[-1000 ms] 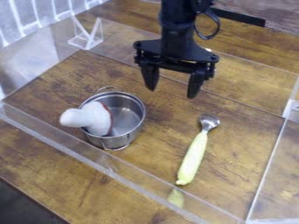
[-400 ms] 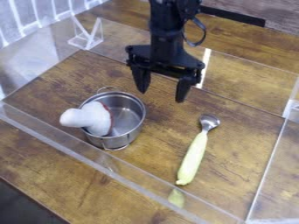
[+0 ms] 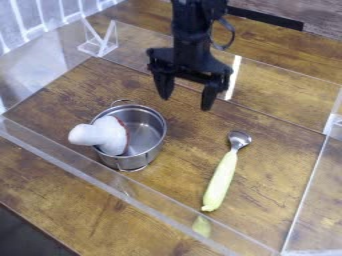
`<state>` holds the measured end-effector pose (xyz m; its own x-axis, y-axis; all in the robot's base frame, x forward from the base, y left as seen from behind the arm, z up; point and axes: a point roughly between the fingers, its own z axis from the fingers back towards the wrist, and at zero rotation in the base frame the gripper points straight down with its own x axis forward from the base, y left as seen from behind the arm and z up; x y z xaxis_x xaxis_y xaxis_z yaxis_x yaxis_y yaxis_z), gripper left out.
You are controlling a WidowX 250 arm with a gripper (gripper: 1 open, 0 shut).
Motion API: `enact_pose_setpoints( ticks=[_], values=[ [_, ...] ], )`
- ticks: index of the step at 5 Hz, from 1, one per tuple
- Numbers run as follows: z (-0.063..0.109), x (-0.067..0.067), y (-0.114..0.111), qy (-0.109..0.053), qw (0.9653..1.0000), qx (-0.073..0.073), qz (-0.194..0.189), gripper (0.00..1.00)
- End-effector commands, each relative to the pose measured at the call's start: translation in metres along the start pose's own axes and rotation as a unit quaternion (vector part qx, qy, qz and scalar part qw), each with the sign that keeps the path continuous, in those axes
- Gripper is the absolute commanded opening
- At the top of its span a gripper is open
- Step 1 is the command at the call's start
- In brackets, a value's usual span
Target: Move the green spoon to the right
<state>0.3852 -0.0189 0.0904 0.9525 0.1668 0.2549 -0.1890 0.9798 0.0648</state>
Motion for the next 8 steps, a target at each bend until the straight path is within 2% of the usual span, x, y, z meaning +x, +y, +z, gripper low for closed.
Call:
enact_pose_setpoints(
  ticks=[1, 2, 3, 5, 6, 8],
  values=[
    [0.025, 0.027, 0.015, -0.035, 0.9983, 0.007, 0.046, 1.00],
    [0.021, 0.041, 0.027, -0.046, 0.9988, -0.014, -0.010, 1.00],
    [0.016, 0.050, 0.039, -0.052, 0.9965, -0.029, -0.059, 1.00],
    [0.013, 0.049, 0.041, -0.054, 0.9933, -0.034, -0.097, 1.00],
    [0.011, 0.048, 0.030, -0.043, 0.9944, -0.035, -0.090, 1.00],
    [0.012, 0.043, 0.016, -0.027, 0.9930, -0.045, -0.106, 1.00]
  ],
)
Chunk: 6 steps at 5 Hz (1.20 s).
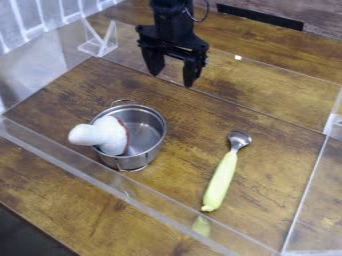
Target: Move the green spoon to the right
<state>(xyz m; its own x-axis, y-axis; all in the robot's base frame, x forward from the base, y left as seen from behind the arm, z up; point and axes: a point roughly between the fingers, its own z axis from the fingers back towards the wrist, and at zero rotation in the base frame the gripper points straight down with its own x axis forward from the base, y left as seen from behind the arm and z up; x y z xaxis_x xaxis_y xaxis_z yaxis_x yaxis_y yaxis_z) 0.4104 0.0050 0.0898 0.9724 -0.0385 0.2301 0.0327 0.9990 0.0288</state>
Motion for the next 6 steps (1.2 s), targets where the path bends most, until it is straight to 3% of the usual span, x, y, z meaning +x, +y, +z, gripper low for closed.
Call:
enact_pose_setpoints(
  ticks=[1, 3, 4, 5, 6],
  values=[
    [0.028, 0.016, -0.014, -0.035, 0.9992, -0.006, -0.021, 1.00],
    [0.035, 0.012, -0.036, -0.046, 0.9968, -0.018, -0.063, 1.00],
    [0.047, 0.004, -0.064, -0.060, 0.9919, -0.024, -0.109, 1.00],
    [0.053, 0.005, -0.084, -0.081, 0.9811, -0.028, -0.173, 1.00],
    [0.074, 0.003, -0.067, -0.085, 0.9794, -0.036, -0.180, 1.00]
  ],
)
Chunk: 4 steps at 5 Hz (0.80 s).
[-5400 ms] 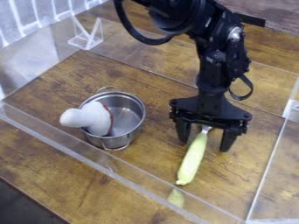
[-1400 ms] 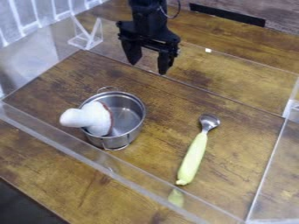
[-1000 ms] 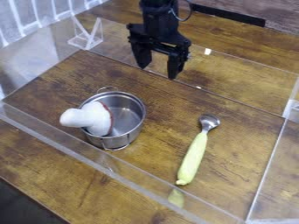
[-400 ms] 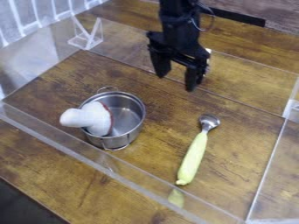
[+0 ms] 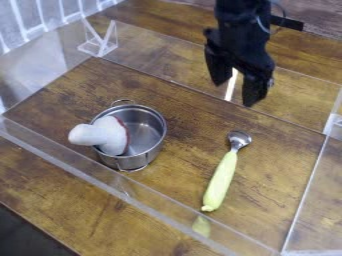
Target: Move the green spoon to the right
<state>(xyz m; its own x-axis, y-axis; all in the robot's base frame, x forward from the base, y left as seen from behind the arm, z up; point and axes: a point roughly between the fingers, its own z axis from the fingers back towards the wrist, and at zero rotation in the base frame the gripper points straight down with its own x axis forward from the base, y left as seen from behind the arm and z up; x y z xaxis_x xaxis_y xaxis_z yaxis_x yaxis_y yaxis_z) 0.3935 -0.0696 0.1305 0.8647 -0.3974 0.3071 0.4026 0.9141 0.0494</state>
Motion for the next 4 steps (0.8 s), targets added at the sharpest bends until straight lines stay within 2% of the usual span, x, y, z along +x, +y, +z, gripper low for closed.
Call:
enact_pose_setpoints(
  ticks=[1, 2, 3, 4],
  values=[
    [0.039, -0.009, 0.022, -0.046, 0.9989, 0.012, 0.008, 1.00],
    [0.041, -0.010, 0.020, -0.055, 0.9984, 0.001, 0.011, 1.00],
    [0.032, -0.004, 0.013, -0.045, 0.9989, -0.003, 0.010, 1.00],
    [0.016, -0.007, 0.014, -0.033, 0.9982, 0.007, 0.048, 1.00]
  ],
)
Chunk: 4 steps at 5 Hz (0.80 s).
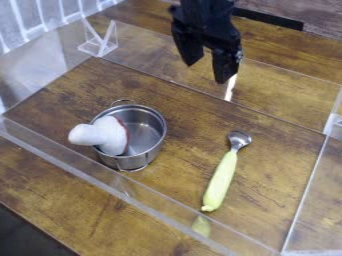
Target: Move the green spoon to the right
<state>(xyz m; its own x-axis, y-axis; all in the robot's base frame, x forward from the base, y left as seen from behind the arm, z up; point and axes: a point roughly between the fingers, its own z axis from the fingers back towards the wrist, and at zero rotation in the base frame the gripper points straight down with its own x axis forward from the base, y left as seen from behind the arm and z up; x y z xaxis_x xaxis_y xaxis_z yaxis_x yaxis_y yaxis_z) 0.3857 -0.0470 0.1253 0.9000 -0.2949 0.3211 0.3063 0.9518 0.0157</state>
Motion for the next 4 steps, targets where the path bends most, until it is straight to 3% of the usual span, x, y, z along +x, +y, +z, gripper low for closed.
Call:
enact_pose_setpoints(
  ticks=[1, 2, 4],
  values=[
    [0.000, 0.009, -0.004, -0.017, 0.9994, 0.017, 0.025, 1.00],
    [-0.013, 0.012, 0.000, -0.005, 0.9985, 0.033, 0.043, 1.00],
    [-0.003, 0.026, 0.004, -0.021, 0.9992, 0.033, 0.006, 1.00]
  ],
)
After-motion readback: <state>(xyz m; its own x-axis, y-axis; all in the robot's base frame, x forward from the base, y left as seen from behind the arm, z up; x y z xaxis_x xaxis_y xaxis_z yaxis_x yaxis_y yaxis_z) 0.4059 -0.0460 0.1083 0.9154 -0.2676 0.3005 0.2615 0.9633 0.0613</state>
